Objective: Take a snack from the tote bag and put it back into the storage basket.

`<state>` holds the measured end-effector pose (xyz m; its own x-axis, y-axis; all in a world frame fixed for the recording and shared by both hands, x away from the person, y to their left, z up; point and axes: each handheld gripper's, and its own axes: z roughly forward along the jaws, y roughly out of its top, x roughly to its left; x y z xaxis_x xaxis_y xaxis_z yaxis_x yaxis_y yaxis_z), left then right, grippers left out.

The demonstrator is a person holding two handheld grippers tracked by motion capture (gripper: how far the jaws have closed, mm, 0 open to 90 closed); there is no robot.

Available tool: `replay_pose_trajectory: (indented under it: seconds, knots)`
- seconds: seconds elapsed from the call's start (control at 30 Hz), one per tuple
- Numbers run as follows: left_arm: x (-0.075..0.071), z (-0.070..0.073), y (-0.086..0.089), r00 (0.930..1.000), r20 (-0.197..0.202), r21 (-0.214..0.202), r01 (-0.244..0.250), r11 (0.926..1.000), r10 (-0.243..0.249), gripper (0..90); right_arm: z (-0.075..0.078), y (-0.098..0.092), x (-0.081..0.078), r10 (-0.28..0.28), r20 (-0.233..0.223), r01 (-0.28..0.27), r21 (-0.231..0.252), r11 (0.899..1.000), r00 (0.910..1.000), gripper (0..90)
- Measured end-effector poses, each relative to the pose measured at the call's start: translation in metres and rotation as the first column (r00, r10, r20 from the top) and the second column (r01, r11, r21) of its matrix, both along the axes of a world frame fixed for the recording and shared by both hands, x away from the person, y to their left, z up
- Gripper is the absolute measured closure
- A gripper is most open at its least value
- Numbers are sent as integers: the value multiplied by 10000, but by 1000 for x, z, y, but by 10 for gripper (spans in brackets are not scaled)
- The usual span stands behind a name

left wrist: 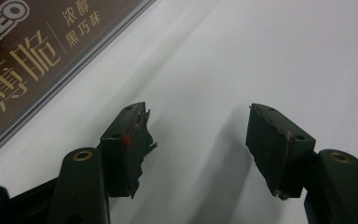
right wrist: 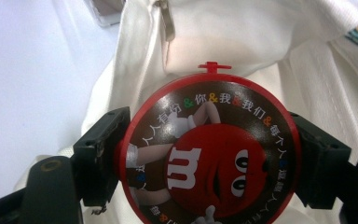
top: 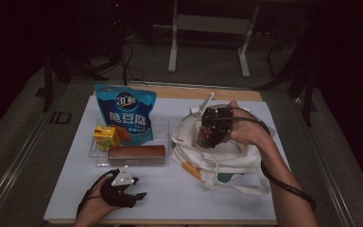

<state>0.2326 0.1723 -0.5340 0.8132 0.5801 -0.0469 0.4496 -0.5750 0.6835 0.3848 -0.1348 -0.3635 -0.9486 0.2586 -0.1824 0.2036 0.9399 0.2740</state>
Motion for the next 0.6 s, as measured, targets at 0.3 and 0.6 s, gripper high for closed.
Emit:
replay_pose_trajectory:
  seconds: [0.3,0.6]
  knots:
    - [0,0,0,10000,0,5,5,10000,-5,387,7,4,-2,204,64,-205,104,9997,9998,233]
    - [0,0,0,10000,3,-2,11,10000,-11,387,12,14,-5,426,88,-428,259,9987,9991,234]
